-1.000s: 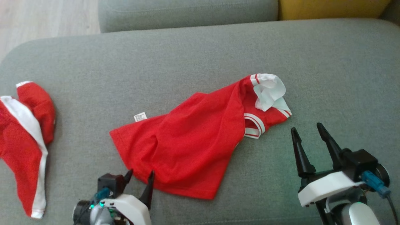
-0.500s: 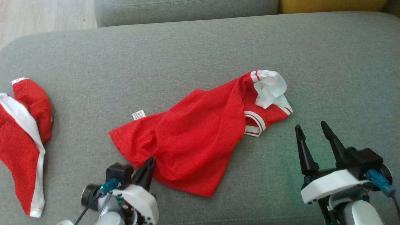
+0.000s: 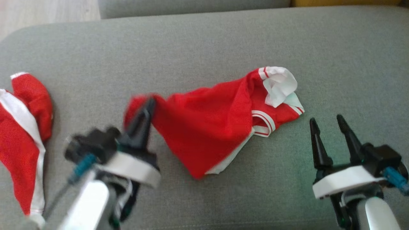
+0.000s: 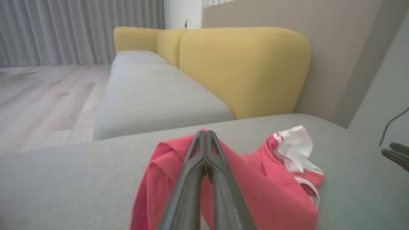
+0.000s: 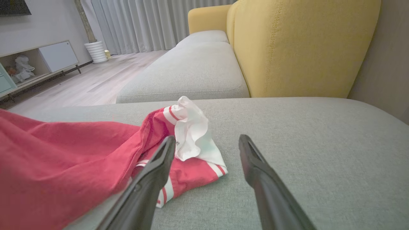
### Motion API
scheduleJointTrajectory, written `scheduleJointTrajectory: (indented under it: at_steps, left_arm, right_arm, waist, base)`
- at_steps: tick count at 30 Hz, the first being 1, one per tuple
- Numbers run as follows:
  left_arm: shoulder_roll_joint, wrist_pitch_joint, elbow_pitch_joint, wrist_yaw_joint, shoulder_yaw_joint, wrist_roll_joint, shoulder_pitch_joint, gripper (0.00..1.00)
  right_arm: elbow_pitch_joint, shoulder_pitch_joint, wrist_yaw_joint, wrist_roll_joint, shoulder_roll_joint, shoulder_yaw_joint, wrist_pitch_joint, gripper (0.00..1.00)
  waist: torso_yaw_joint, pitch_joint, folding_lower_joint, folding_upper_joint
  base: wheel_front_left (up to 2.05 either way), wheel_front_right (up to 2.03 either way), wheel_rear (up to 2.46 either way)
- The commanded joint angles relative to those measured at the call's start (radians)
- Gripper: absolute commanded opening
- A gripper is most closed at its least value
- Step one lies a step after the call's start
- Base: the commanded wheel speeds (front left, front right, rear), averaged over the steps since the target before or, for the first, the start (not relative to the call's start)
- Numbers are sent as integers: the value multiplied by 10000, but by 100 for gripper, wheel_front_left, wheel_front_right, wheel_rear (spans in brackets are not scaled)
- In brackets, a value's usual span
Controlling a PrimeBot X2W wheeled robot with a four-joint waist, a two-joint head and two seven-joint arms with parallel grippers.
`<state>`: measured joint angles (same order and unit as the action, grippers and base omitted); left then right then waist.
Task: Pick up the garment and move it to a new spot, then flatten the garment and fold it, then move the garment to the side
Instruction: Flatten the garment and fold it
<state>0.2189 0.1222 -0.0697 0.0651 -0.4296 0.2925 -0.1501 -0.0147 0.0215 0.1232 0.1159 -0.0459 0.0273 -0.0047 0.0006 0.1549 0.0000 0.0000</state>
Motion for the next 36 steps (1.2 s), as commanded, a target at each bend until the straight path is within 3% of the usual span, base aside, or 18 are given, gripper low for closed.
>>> scheduleJointTrajectory:
  at_steps: [1, 13, 23, 24, 25, 26, 31, 36]
  left_arm:
    - [184, -22, -317, 88, 641, 103, -912, 0]
    - [330, 401, 3190, 47, 2074, 969, -3290, 0]
    - [704, 1054, 6647, -576, 2455, 1163, -5335, 0]
    - [688, 1079, 6954, -631, 2434, 1171, -5432, 22]
    - [674, 1136, 7174, -665, 2417, 1146, -5523, 78]
    - [650, 1183, 7369, -683, 2387, 1112, -5560, 100]
    - [450, 1370, 7459, -560, 2375, 868, -5243, 100]
    - [261, 1391, 5718, -204, 2724, 314, -3933, 100]
  right_arm:
    - [-397, -515, 75, 63, -43, 268, -122, 100]
    - [-460, -1121, 75, 72, -43, 419, -229, 100]
    - [-270, -1554, 75, 215, -43, 527, -555, 100]
    - [-224, -1582, 75, 230, -43, 543, -586, 100]
    - [-177, -1611, 75, 247, -43, 557, -618, 100]
    - [-131, -1637, 75, 266, -43, 570, -651, 100]
    - [44, -1688, 75, 252, -43, 550, -771, 100]
    - [117, -1621, 75, 117, -43, 491, -758, 100]
  waist:
    - [-133, 201, 0, 0]
    - [-1140, 1471, 0, 0]
    - [-1543, 2221, 0, 0]
    - [-1555, 2228, 0, 0]
    - [-1560, 2225, 0, 0]
    - [-1557, 2206, 0, 0]
    - [-1394, 1963, 0, 0]
    - [-1112, 1556, 0, 0]
  base:
    - [0, 0, 0]
    - [0, 0, 0]
    - [0, 0, 0]
    - [0, 0, 0]
    - [0, 0, 0]
    - [0, 0, 0]
    - [0, 0, 0]
    - [0, 0, 0]
